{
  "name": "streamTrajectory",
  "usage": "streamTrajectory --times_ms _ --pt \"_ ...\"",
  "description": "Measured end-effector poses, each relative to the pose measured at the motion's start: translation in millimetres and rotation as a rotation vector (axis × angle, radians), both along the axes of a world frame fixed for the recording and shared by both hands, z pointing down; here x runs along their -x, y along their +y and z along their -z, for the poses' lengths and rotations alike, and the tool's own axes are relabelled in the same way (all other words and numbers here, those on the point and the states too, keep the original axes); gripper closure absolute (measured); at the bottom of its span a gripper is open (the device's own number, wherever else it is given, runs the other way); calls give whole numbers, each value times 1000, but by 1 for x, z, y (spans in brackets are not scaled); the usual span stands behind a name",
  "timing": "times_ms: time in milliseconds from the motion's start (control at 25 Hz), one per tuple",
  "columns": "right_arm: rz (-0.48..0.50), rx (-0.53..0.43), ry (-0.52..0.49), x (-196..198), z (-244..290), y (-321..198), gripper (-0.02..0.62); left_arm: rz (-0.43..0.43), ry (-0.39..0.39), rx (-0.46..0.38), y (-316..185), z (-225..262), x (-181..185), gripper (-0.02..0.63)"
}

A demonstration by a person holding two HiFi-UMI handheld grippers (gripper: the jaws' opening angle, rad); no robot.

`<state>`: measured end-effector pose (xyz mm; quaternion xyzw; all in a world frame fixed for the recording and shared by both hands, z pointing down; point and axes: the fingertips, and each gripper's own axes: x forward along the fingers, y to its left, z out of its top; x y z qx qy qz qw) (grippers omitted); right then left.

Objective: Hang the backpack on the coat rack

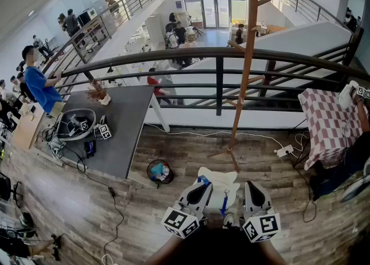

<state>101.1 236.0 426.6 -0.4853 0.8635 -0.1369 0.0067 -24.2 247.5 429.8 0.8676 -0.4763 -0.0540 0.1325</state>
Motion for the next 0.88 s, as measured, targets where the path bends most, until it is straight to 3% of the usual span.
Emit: streamTrajectory --times_ms 880 --pt "-18 9 -7 -1 1 10 583 3 19 16 4 -3 8 592"
